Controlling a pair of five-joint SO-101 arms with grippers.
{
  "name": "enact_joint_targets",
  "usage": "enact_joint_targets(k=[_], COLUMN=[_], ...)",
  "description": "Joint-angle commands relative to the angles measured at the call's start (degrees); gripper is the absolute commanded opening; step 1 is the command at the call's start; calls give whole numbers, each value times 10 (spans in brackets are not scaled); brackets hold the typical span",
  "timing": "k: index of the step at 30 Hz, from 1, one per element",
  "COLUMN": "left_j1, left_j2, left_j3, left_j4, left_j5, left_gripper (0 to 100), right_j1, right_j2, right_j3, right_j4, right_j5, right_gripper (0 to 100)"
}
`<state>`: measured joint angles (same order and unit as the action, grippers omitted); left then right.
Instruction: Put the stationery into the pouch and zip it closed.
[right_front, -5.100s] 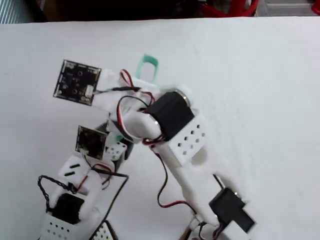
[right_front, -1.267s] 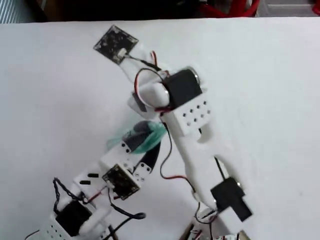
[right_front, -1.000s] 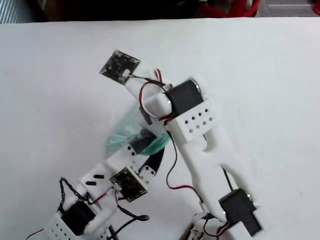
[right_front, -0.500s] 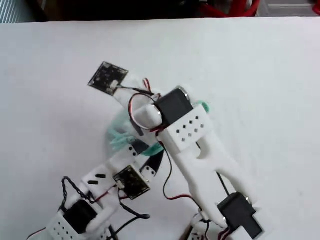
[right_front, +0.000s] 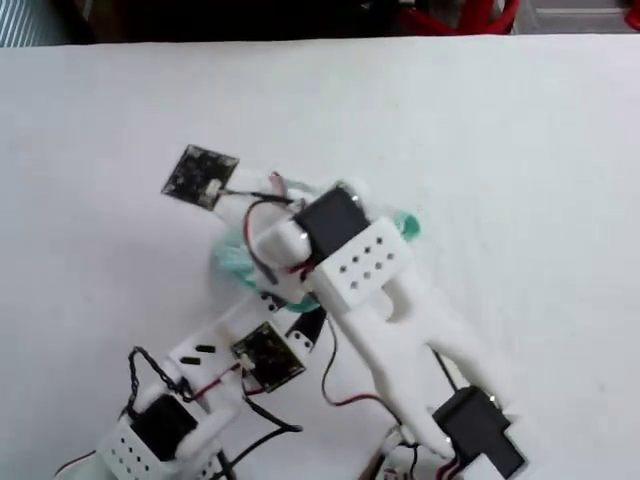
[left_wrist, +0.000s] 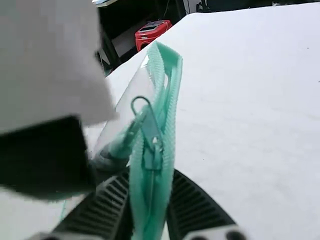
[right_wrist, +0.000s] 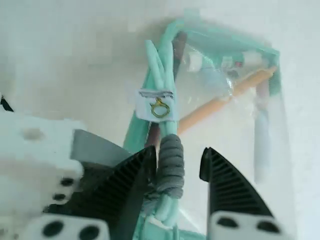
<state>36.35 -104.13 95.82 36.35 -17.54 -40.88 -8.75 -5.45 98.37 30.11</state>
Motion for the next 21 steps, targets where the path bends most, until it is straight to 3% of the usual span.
enact_joint_targets(k=[1,9,14,21], left_j1=[-6,-6,-6,-22], left_j2=[-5,-5,-5,-6], left_j3=[-4,-4,-3,-6], left_j4=[-8,-8,-11,-11], left_j5=[-3,0,-1,0], left_gripper=[24,24,24,24], right_j1=[44,21,-9,30], right_j2=[-1,15,88,68], right_j3=[19,66,62,-3], right_j4=[11,8,8,8], right_j5=[29,37,37,37], right_gripper=[159,156,12,19])
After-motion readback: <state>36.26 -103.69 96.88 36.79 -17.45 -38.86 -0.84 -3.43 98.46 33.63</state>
